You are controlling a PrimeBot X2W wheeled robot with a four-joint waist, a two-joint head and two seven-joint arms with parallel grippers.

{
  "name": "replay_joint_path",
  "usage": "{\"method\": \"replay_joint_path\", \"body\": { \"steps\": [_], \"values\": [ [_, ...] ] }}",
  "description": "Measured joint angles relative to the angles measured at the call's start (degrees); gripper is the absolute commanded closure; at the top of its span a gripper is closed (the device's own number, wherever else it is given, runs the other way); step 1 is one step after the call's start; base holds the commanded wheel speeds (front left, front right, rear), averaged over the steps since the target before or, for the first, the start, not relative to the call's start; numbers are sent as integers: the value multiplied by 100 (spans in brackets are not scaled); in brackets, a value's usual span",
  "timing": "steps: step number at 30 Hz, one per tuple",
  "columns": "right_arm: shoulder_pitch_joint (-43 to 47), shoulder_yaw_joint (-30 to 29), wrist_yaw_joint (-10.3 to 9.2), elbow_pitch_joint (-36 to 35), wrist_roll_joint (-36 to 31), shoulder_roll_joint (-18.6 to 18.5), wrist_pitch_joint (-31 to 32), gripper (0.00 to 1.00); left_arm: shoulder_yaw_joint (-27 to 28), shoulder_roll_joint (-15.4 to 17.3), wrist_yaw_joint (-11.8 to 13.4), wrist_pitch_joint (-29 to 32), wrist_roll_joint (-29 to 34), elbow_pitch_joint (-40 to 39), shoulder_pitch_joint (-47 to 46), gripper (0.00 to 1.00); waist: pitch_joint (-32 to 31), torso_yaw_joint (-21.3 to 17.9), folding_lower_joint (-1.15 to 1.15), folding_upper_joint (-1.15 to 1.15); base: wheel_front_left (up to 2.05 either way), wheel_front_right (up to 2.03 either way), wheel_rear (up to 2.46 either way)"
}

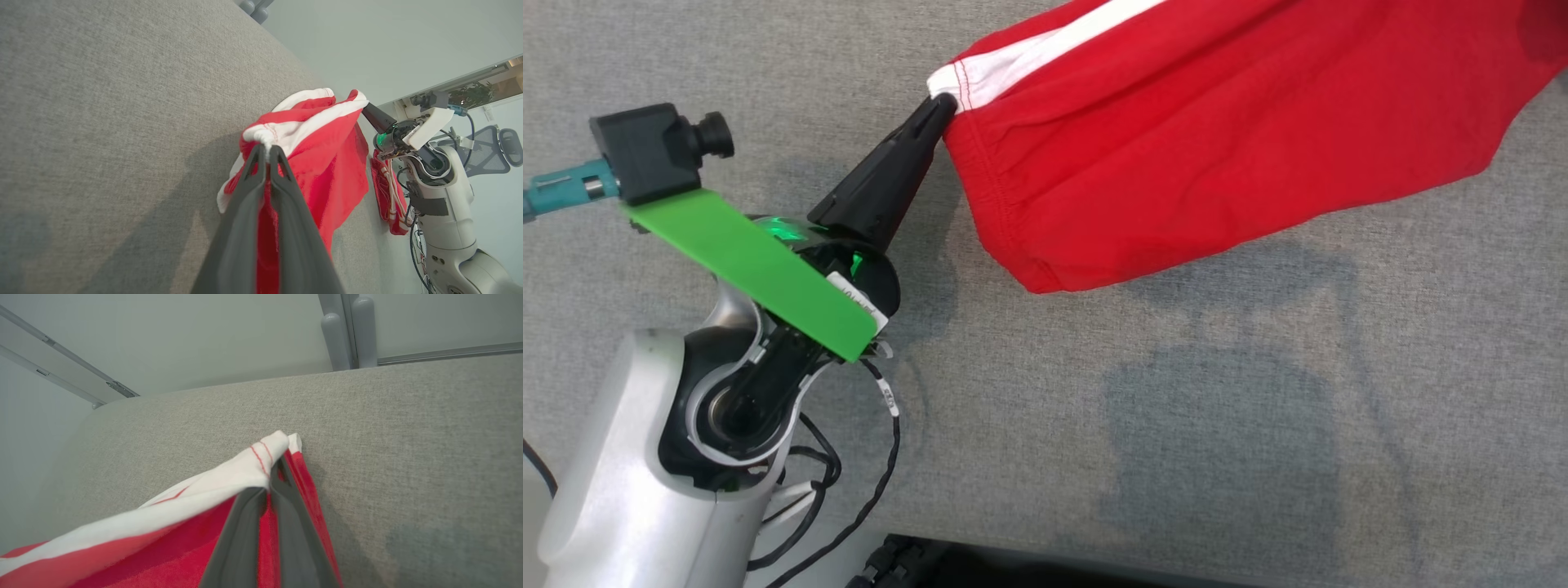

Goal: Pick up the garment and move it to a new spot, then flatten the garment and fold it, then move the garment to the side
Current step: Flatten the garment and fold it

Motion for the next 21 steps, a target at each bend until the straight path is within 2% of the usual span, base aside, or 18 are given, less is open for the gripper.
{"method": "replay_joint_path", "body": {
  "steps": [4,5,6,7,8,9,10,11,12,13,21],
  "values": [
    [-1,141,0,272,-145,7,1,100,-65,-21,1,1,7,220,-24,100,-49,67,0,0,0,0,0],
    [-19,172,0,299,-189,21,1,82,-71,-16,15,1,26,233,-24,100,-62,80,0,0,0,0,0],
    [-58,203,0,336,-224,36,1,54,-79,-10,15,1,69,252,-26,100,-71,91,0,0,0,0,0],
    [-104,219,0,375,-260,48,0,7,-112,0,15,0,137,299,-41,91,-78,99,0,0,0,0,0],
    [-129,221,2,426,-285,63,-10,0,-156,3,15,-5,248,379,-66,89,-87,108,0,0,0,0,0],
    [-136,233,3,486,-302,87,-33,0,-183,4,15,-8,349,444,-92,89,-102,115,0,0,0,0,0],
    [-135,254,3,557,-305,122,-60,0,-187,4,15,-30,383,493,-119,84,-120,120,0,0,0,0,0],
    [-135,280,5,617,-307,159,-79,0,-185,4,16,-57,388,543,-147,65,-140,122,0,0,0,0,0],
    [-137,311,7,667,-311,202,-111,0,-187,3,16,-59,405,579,-164,38,-162,121,0,0,0,0,0],
    [-143,339,8,702,-325,247,-126,0,-187,3,16,-77,426,594,-166,0,-182,117,0,0,0,0,0],
    [-202,424,111,966,-349,539,-318,0,-135,-1,68,-234,678,733,-201,0,-278,-12,0,0,0,0,0]
  ]
}}
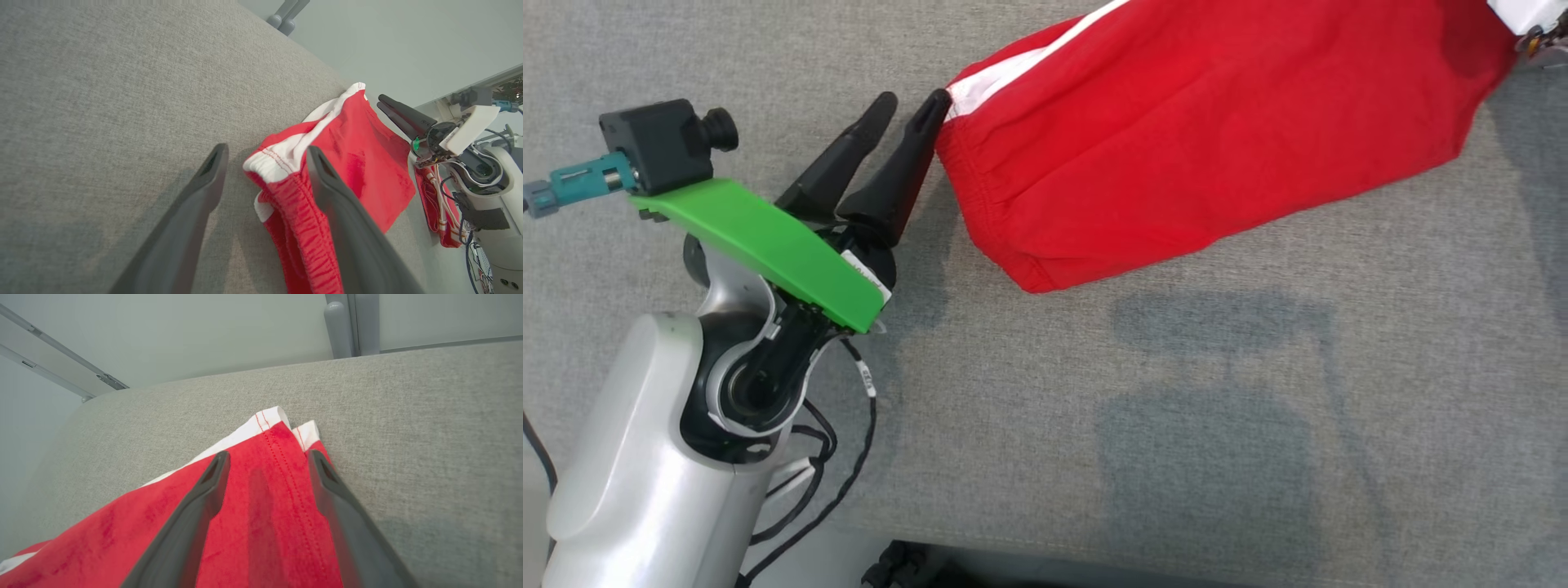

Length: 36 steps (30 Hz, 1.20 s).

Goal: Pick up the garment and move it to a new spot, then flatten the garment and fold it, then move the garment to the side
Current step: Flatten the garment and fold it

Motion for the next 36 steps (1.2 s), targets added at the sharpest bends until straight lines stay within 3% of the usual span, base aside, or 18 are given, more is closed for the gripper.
{"method": "replay_joint_path", "body": {
  "steps": [6,12,18,25,36],
  "values": [
    [63,55,176,231,2,35,-224,0,162,160,0,-346,458,-1,-52,0,-150,-147,0,0,0,0,0],
    [455,104,332,456,5,91,-442,0,219,614,0,-907,1490,-63,-56,0,-405,-268,0,0,0,0,0],
    [849,73,352,671,53,21,-550,0,19,641,0,-1301,2071,-154,244,0,-691,-303,0,0,0,0,0],
    [1036,-16,342,749,154,5,-571,0,-40,492,11,-1491,2103,-167,839,0,-803,-172,0,0,0,0,0],
    [1048,-34,298,761,146,-111,-567,0,123,382,58,-1785,2131,-370,981,0,-589,-16,0,0,0,0,0]
  ]
}}
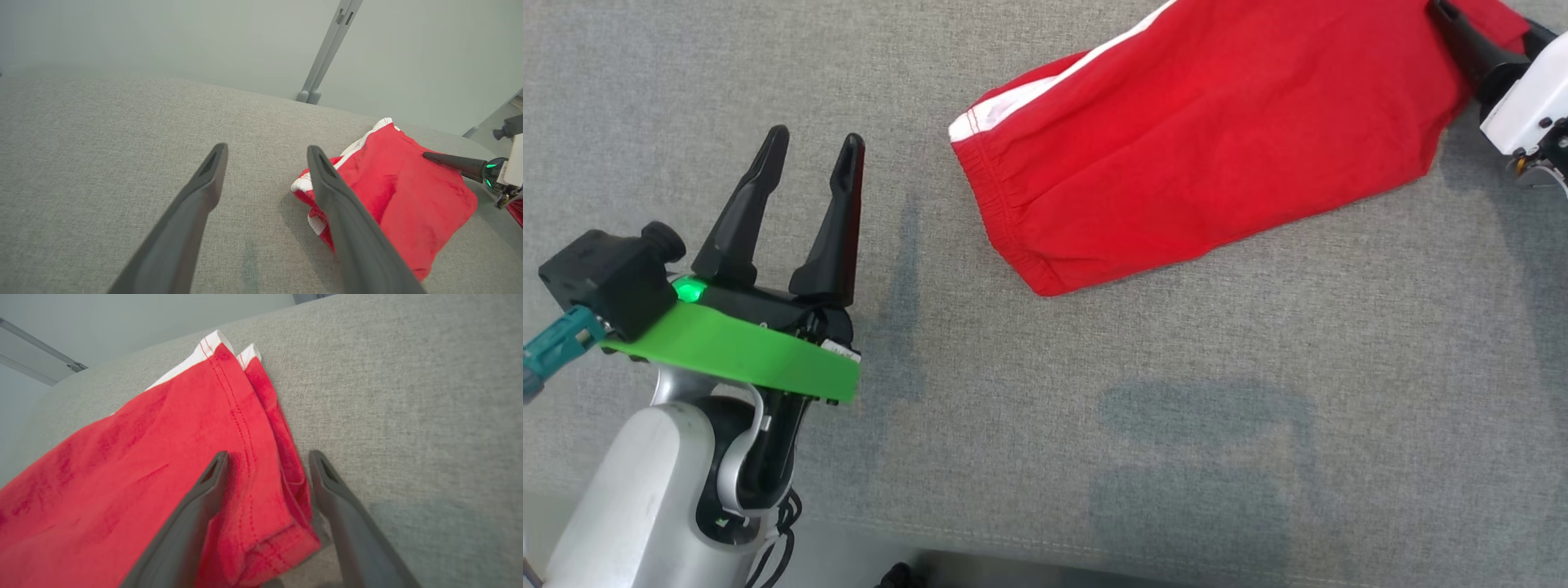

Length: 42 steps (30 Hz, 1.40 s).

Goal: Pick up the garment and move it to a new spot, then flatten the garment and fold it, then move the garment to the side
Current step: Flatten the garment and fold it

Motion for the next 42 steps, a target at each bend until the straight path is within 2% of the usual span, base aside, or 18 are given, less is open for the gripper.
{"method": "replay_joint_path", "body": {
  "steps": [6,7,8,9,15,25,34,38,42],
  "values": [
    [-11,26,56,16,30,-42,79,0,36,-55,1,-156,26,3,76,0,47,29,0,0,0,0,0],
    [-11,32,76,18,75,-35,104,46,40,-69,1,-167,26,4,86,0,45,34,0,0,0,0,0],
    [-10,33,109,19,130,-27,153,66,41,-92,1,-185,26,7,92,0,42,38,0,0,0,0,0],
    [0,48,145,25,187,-3,203,100,42,-126,1,-213,26,16,93,0,34,41,0,0,0,0,0],
    [90,127,323,59,548,124,542,100,179,-149,1,-311,26,76,177,0,-70,16,0,0,0,0,0],
    [645,-294,325,73,1100,125,564,100,256,-170,20,-427,25,285,389,0,-402,-206,0,0,0,0,0],
    [1567,-656,385,-96,1690,107,479,100,255,-171,20,-456,14,424,621,0,-874,-469,0,0,0,0,0],
    [2092,-762,401,-122,1791,83,426,100,271,-160,20,-455,12,444,782,0,-1106,-570,0,0,0,0,0],
    [2254,-822,408,-257,1830,100,302,100,348,-96,34,-439,-2,457,981,0,-1323,-684,0,0,0,0,0]
  ]
}}
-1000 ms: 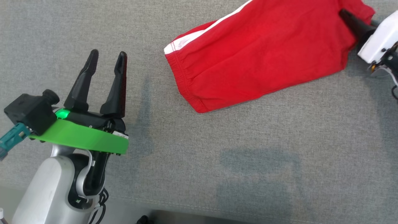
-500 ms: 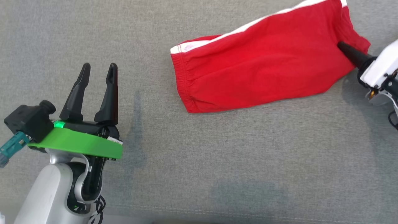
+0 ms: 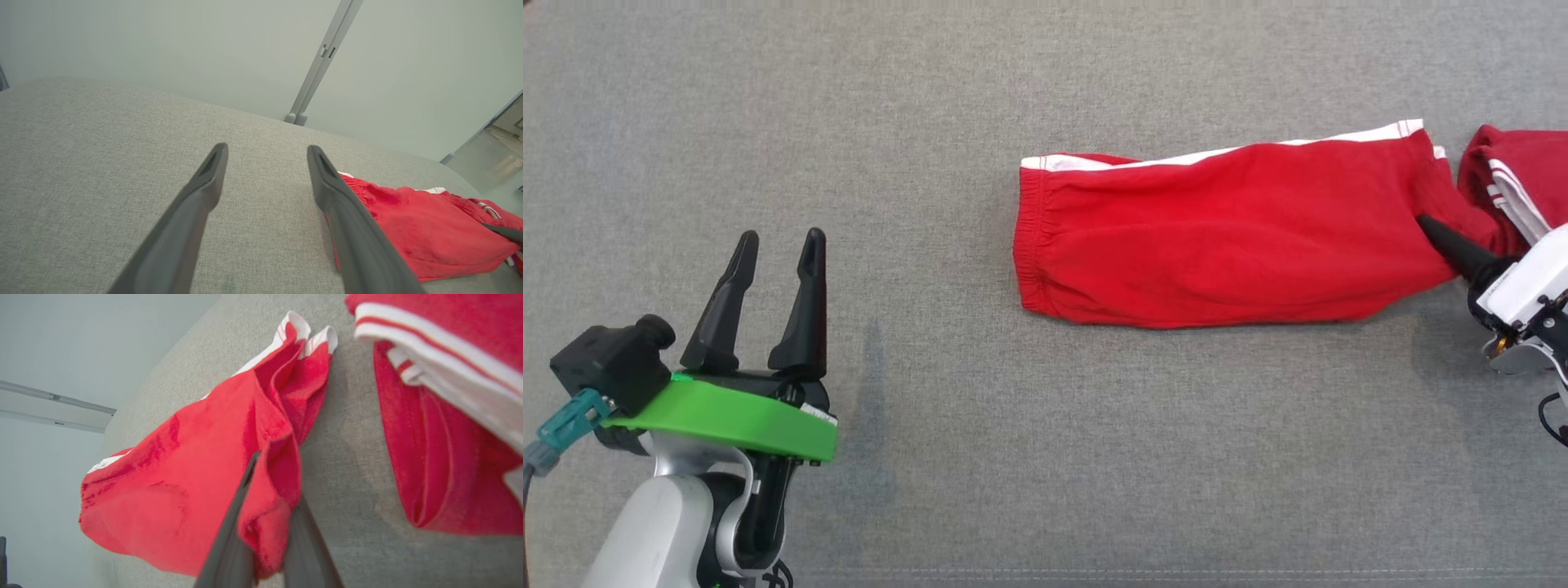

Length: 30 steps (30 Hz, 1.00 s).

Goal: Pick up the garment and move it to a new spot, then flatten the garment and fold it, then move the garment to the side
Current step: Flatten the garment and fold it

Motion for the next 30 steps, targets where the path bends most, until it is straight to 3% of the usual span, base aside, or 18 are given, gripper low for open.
{"method": "replay_joint_path", "body": {
  "steps": [13,25,30],
  "values": [
    [-5,-78,93,-1022,-1,49,-235,100,-197,-29,8,250,-1,-179,71,0,-410,-124,0,0,0,0,0],
    [-278,960,81,-1864,-559,579,-55,100,-176,-52,8,260,27,-299,127,0,-290,174,0,0,0,0,0],
    [-342,1429,-225,-1806,-894,918,37,100,-277,-89,8,233,60,-331,124,0,-266,348,0,0,0,0,0]
  ]
}}
